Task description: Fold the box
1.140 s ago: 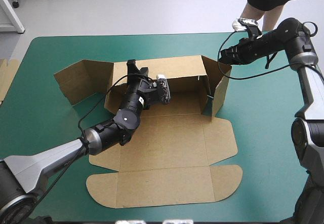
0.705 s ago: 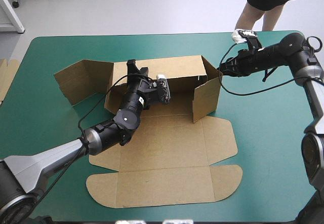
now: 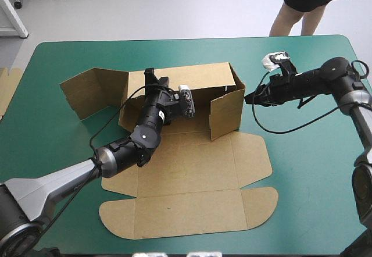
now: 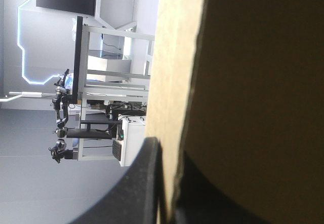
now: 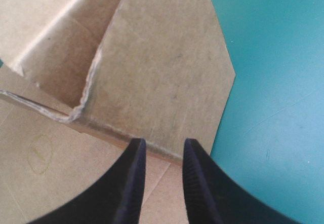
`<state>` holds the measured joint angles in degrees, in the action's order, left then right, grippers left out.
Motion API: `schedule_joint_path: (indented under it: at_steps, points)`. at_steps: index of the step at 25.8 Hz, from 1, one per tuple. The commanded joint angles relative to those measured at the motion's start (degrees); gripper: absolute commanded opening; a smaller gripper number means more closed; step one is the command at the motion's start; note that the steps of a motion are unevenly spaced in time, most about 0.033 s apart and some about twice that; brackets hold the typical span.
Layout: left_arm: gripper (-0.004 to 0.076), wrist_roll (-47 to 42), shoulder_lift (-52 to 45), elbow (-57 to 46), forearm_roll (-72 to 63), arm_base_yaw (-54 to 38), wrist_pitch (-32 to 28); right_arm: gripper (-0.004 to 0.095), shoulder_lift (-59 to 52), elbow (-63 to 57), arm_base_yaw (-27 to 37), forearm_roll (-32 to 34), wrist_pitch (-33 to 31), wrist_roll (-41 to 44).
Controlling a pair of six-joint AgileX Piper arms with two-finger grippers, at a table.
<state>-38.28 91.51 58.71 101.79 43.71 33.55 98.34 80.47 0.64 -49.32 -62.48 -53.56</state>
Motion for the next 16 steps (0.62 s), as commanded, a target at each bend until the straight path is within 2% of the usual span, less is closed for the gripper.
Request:
schedule_joint_path:
  at_steps: [1,5,10,16]
  points:
    - [-0.001,-1.8,-1.4,0.9,-0.5,-0.3,1.6,0.0258,-3.1,1.3,-0.4,-3.3,-1.8,-3.1]
    - [-0.001,-1.8,-1.4,0.9,-0.5,-0.3,1.6,0.0345,-3.0,1.3,-4.5,-2.8,-1.4,-10.3]
    - [-0.001,-1.8,-1.4,0.9,-0.5,-0.3,1.6,0.0408,-3.0,1.3,-7.1,1.2,3.8,-8.4]
    - [-0.001,-1.8,-1.4,0.9,-0.5,-0.3,1.6,0.0407,-3.0,1.3,-7.3,1.2,2.4,-7.1]
